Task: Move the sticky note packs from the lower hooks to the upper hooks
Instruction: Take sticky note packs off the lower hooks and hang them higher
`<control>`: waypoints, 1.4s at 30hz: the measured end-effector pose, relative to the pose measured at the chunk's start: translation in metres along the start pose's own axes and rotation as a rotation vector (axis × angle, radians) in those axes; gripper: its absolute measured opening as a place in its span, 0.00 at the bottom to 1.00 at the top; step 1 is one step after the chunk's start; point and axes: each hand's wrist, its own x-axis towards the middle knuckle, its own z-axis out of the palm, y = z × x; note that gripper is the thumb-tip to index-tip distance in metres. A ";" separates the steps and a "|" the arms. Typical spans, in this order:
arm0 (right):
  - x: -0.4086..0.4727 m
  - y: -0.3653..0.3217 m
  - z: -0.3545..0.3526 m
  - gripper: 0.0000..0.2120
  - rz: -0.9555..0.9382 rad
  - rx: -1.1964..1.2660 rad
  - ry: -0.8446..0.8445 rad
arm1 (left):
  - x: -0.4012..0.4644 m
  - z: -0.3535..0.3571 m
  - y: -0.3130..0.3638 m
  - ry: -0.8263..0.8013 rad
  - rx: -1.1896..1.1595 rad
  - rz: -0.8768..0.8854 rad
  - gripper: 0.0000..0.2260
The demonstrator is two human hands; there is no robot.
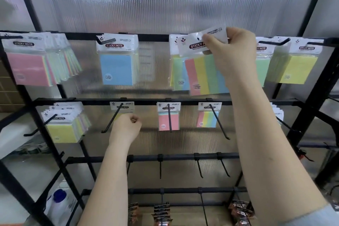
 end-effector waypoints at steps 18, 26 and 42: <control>0.007 0.011 0.003 0.08 0.093 0.029 -0.069 | -0.007 -0.006 0.006 0.039 0.069 0.005 0.12; 0.023 0.036 0.023 0.20 0.021 -0.094 0.057 | -0.011 -0.016 0.020 0.083 0.076 0.065 0.10; -0.053 0.102 0.038 0.04 -0.291 -0.183 0.203 | -0.015 -0.040 0.022 0.162 0.096 0.094 0.08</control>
